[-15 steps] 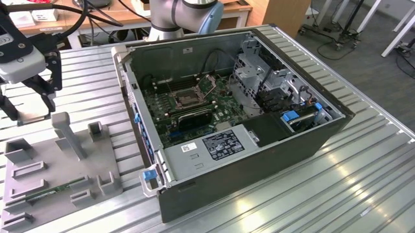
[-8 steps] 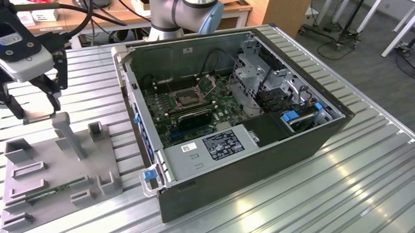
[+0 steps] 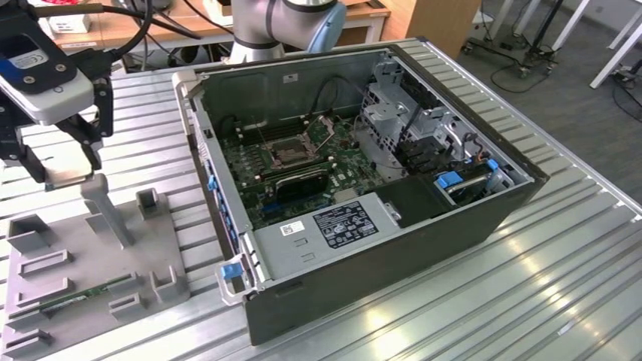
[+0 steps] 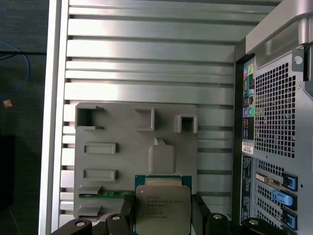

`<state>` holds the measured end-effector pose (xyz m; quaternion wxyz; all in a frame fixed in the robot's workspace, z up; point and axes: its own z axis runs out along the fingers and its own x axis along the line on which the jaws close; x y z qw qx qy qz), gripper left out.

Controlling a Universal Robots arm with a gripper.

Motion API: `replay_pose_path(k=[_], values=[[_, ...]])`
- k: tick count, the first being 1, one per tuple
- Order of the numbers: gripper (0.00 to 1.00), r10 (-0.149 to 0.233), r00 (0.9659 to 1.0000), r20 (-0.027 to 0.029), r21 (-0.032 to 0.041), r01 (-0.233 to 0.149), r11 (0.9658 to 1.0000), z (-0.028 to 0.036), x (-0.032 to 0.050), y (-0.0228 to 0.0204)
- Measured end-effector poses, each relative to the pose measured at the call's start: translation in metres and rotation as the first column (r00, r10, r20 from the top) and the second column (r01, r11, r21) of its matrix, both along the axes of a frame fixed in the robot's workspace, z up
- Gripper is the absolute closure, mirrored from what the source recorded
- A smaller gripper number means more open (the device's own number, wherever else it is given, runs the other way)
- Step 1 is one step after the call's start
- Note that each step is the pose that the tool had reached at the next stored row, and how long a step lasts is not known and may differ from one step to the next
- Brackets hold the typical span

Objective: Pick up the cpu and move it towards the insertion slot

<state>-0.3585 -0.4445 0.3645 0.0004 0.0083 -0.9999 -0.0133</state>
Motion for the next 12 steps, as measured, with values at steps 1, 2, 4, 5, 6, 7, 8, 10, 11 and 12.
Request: replay_pose_path(k=[1, 2, 4, 5, 6, 7, 8, 10, 11, 12], values=[[0.45, 0.0, 1.0, 0.0, 0.0, 0.0, 1.0, 0.0, 0.0011, 0.0], [0.45, 0.0, 1.0, 0.0, 0.0, 0.0, 1.0, 0.0, 0.0022, 0.0], [0.45, 0.0, 1.0, -0.0001, 0.0, 0.0, 1.0, 0.0, 0.0044, 0.0], [0.45, 0.0, 1.0, 0.0, 0.0, 0.0, 1.0, 0.0, 0.0055, 0.0], [0.45, 0.0, 1.0, 0.0001, 0.0001, 0.0, 1.0, 0.0, 0.0066, 0.0], [0.45, 0.0, 1.0, 0.0, 0.0, 0.0, 1.0, 0.0, 0.0079, 0.0], [0.45, 0.0, 1.0, 0.0, 0.0, 0.0, 1.0, 0.0, 0.009, 0.0], [0.45, 0.0, 1.0, 0.0, 0.0, 0.0, 1.0, 0.0, 0.011, 0.0], [0.45, 0.0, 1.0, 0.0, 0.0, 0.0, 1.0, 0.0, 0.012, 0.0], [0.45, 0.0, 1.0, 0.0, 0.0, 0.0, 1.0, 0.0, 0.013, 0.0]])
